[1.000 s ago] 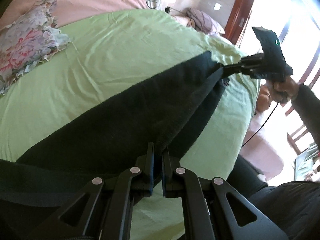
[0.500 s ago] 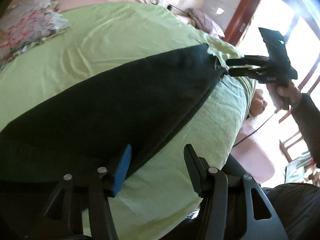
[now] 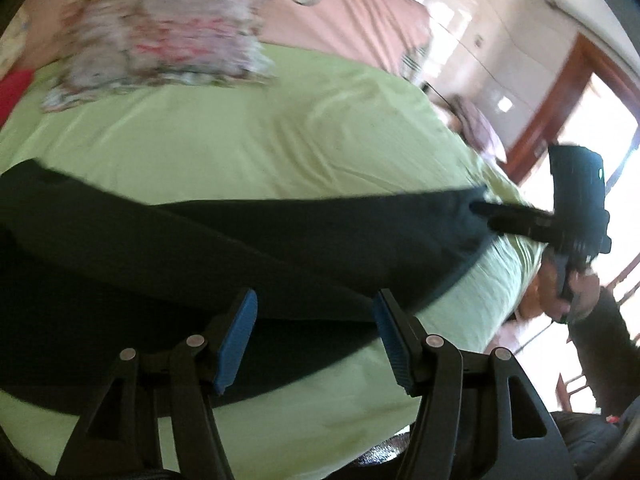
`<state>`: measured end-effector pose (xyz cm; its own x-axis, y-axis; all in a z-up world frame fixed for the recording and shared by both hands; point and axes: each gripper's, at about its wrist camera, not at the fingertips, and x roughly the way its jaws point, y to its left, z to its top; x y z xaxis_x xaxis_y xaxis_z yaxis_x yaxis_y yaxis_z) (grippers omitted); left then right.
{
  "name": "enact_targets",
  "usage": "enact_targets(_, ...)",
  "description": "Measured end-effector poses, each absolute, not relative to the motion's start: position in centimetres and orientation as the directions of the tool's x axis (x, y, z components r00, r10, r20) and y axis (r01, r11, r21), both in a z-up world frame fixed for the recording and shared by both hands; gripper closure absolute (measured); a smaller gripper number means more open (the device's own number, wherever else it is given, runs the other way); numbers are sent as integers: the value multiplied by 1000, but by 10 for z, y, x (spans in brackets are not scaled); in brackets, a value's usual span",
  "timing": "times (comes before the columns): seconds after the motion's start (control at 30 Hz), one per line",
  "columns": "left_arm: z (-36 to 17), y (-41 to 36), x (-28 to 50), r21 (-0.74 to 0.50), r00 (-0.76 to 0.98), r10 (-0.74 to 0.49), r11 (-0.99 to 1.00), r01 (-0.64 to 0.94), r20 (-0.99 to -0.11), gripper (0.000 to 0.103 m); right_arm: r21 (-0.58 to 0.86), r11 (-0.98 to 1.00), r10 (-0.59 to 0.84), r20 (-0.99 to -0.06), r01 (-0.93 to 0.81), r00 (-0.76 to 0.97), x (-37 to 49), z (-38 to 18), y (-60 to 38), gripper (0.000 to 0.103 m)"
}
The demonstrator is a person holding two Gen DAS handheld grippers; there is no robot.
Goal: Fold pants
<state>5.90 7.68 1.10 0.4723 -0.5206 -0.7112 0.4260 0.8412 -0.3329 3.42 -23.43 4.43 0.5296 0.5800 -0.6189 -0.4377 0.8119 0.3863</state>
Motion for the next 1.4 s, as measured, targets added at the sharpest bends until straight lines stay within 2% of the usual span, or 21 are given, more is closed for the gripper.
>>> enact_targets(0.2, 21, 133, 65, -318, 551, -453, 890, 327, -701, 42, 416, 740, 658, -610, -528, 442, 52, 40, -171, 44)
enact_targets(0.43, 30, 187, 77, -286, 606, -383, 924, 254, -698, 41, 454, 695, 698, -615, -557, 369, 74, 33, -129, 44)
enact_targets(0.67, 34, 235, 115, -250, 608, -327, 945, 211, -724, 33, 528, 662, 727, -625, -533, 283, 104, 23, -95, 44)
enact_targets(0.97, 31, 278, 208, -227, 523, -293, 956, 187, -801, 23, 580, 640, 740, -641, -505, 201, 137, 9, -58, 44)
enact_targets(1.23, -20, 282, 281, -328, 288, -372, 925, 190, -882, 23, 591, 633, 734, -664, -501, 143, 160, -4, -34, 44)
enact_targets(1.3, -29, 282, 288, -345, 261, -382, 922, 176, -887, 24, 587, 626, 735, -665, -513, 135, 163, -4, -30, 44)
enact_targets(1.33, -32, 281, 290, -357, 253, -392, 918, 175, -884, 29, 585, 623, 734, -667, -519, 130, 163, -4, -27, 44)
enact_targets(1.4, -33, 278, 290, -360, 258, -399, 914, 186, -880, 46, 577, 621, 730, -673, -530, 123, 165, -4, -22, 45)
